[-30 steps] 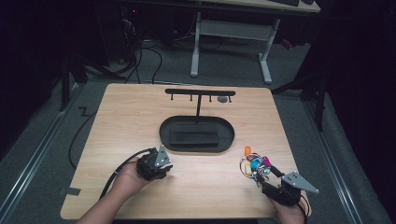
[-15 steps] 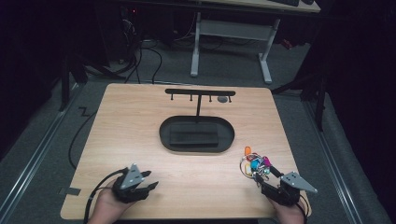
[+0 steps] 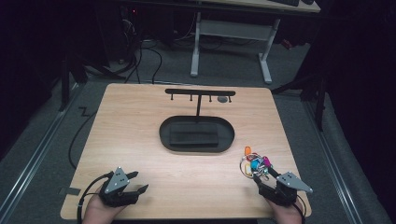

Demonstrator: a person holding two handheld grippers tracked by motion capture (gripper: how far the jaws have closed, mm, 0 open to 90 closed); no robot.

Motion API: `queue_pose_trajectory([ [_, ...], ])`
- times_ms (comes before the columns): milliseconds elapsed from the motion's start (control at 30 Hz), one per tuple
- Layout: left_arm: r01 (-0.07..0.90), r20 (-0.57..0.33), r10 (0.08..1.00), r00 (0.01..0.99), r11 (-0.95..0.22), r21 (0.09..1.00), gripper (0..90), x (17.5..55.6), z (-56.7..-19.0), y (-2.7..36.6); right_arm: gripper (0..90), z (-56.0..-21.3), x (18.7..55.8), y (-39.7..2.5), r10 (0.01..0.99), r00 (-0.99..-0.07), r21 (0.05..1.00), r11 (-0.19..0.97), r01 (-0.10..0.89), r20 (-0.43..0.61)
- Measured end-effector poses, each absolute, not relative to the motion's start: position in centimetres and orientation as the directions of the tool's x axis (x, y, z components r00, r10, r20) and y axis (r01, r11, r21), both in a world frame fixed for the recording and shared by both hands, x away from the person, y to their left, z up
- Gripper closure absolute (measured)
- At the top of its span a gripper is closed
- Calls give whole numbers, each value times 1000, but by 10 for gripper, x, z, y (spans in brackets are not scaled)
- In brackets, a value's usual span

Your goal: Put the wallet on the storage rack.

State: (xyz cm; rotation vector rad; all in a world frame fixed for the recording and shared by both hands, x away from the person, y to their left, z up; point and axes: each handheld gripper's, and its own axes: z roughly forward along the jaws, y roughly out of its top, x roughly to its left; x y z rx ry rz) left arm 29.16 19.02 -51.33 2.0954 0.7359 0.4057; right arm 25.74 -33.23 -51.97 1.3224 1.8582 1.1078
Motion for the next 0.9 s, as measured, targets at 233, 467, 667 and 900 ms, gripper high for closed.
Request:
queue_pose_trajectory([
  [233,353,6,619,785,-456,817,373,286,-515,189,346,-510,256,-321,940,-340,853,195,483,-22],
  [467,331,8,590,807,-463,822,366,285,-515,183,369,-497,270,-294,894,-434,728,370,577,-110],
  [667,303,29,574,819,-474,827,369,283,-513,185,392,-477,292,-271,838,-527,572,504,648,-140],
  [900,297,32,565,825,-480,825,375,282,-512,186,422,-463,328,-268,792,-594,413,593,691,-144],
])
